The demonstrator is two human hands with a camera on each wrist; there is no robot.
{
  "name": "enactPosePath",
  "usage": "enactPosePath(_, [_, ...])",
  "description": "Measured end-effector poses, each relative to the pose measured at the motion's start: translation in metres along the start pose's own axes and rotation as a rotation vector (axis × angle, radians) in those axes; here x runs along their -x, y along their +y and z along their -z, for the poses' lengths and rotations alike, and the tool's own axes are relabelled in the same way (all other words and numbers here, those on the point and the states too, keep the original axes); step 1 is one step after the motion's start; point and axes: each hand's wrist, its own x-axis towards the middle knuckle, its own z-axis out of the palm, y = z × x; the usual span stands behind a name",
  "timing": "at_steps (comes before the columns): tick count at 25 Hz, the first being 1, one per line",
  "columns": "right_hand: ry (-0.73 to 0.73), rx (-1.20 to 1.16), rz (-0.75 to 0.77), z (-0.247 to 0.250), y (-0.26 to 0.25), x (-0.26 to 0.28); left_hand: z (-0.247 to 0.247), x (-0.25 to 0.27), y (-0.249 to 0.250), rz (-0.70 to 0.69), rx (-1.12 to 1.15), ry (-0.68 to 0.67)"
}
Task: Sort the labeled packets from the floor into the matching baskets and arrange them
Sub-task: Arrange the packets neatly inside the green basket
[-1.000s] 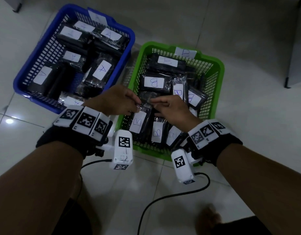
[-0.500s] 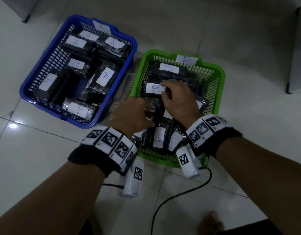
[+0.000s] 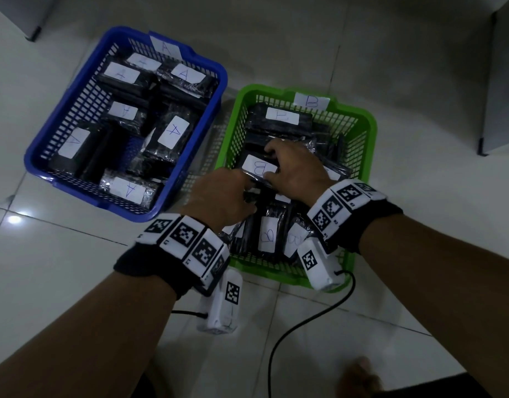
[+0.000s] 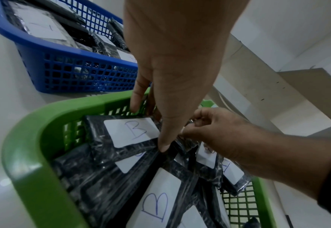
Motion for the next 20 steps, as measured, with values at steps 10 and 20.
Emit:
enactPosePath(10, [0.055,-0.188,-0.015,0.007,-0.002,-0.006,0.008,-0.011,-0.004,-0.045,0.094,-0.029])
enactPosePath(20, [0.222,0.108,0.005,0.014,0.040,0.020,0.001,-0.051,0.004,-0.223,0.133,0.233])
